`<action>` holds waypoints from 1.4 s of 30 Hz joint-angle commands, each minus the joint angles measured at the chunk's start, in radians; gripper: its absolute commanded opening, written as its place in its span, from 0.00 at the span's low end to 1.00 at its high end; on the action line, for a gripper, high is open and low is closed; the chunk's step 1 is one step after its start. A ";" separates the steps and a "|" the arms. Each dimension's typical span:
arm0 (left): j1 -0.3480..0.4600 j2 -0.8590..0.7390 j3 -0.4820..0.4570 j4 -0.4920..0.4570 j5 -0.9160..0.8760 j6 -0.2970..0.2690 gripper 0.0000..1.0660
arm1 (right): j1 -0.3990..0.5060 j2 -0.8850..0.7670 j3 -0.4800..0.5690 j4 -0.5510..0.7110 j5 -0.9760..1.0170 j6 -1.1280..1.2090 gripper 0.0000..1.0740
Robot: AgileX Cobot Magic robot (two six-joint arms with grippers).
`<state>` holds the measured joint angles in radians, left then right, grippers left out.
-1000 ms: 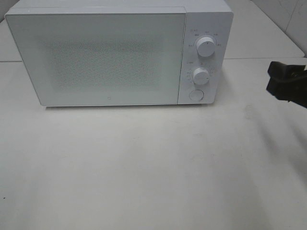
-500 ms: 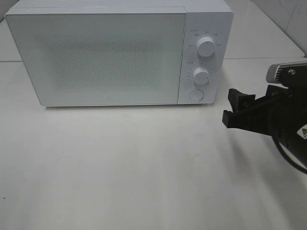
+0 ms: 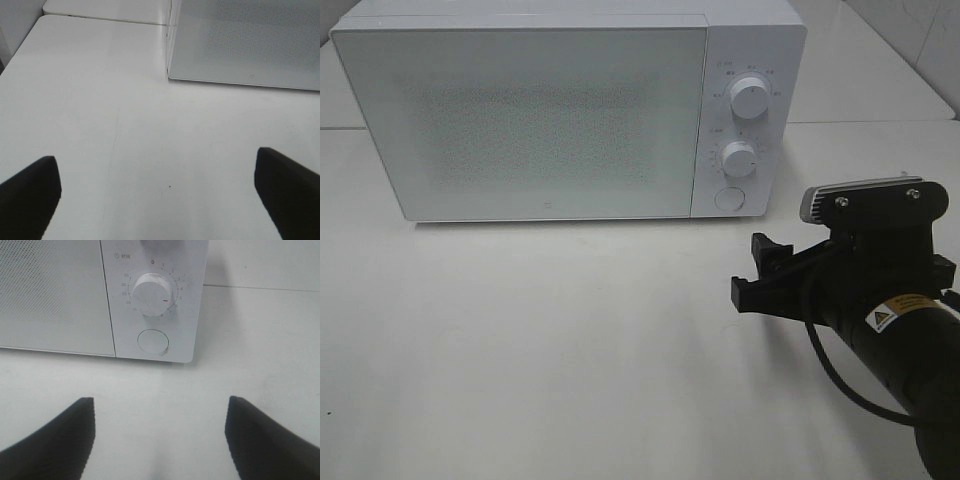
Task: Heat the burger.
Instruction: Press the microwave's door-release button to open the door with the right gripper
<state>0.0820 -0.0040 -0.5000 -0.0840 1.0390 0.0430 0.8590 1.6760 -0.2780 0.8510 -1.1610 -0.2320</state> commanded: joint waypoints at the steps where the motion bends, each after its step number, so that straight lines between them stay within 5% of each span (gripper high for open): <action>1: 0.002 -0.023 0.005 -0.002 -0.002 -0.002 0.92 | 0.006 0.000 -0.008 0.016 -0.009 0.030 0.68; 15: 0.002 -0.023 0.005 -0.002 -0.002 -0.002 0.92 | 0.006 0.000 -0.008 0.027 -0.012 0.741 0.60; 20: 0.002 -0.023 0.005 -0.002 -0.002 -0.002 0.92 | 0.006 0.000 -0.008 0.027 -0.009 1.074 0.49; 24: 0.002 -0.023 0.005 -0.002 -0.002 -0.002 0.92 | 0.006 0.000 -0.008 0.027 -0.007 1.336 0.29; 31: 0.002 -0.023 0.005 -0.002 -0.002 -0.002 0.92 | 0.004 0.000 -0.008 0.080 -0.004 1.494 0.03; 42: 0.002 -0.023 0.005 -0.002 -0.002 -0.002 0.92 | -0.046 0.036 -0.063 0.048 0.052 1.494 0.00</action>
<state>0.0820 -0.0040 -0.5000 -0.0840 1.0390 0.0430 0.8410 1.6890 -0.3140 0.9220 -1.1250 1.2580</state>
